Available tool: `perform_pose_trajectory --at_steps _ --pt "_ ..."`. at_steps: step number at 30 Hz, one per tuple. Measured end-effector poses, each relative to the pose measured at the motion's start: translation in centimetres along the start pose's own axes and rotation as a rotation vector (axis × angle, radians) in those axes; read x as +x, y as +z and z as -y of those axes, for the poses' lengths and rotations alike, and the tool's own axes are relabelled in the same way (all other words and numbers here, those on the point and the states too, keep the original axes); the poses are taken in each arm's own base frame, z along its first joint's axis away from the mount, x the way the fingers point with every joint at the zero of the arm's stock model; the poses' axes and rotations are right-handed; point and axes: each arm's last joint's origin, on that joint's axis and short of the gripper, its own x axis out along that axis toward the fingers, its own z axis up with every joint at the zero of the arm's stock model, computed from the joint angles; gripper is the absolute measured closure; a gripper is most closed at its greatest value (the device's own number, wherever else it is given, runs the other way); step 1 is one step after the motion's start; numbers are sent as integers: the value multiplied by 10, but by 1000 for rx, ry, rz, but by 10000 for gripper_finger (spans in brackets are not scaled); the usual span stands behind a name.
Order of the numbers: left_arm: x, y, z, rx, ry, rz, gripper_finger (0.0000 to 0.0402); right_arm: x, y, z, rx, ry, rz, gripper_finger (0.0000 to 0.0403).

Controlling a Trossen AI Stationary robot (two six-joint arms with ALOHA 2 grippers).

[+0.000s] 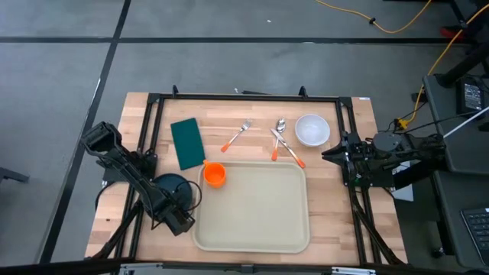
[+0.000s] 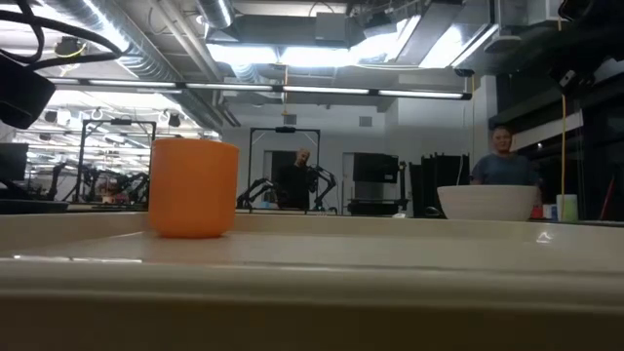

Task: Set up tray
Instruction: Put the plate on the tray to the bottom right of the mug

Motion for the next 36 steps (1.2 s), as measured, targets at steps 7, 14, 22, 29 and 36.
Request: perform_pose_trajectory --at_steps 7,14,22,29,36 --pt "0 0 0 9 -5 13 366 0 0 0 -4 0 0 320" --pt "-24 2 9 3 -14 70 392 0 0 0 -5 0 0 320" --pt "-120 7 25 2 -99 220 400 0 0 0 -7 -1 0 320" --pt "-238 20 23 128 -285 586 400 0 0 0 -8 -3 -4 320" --pt "-336 41 37 448 -563 835 400 0 -1 0 -7 -3 -5 320"
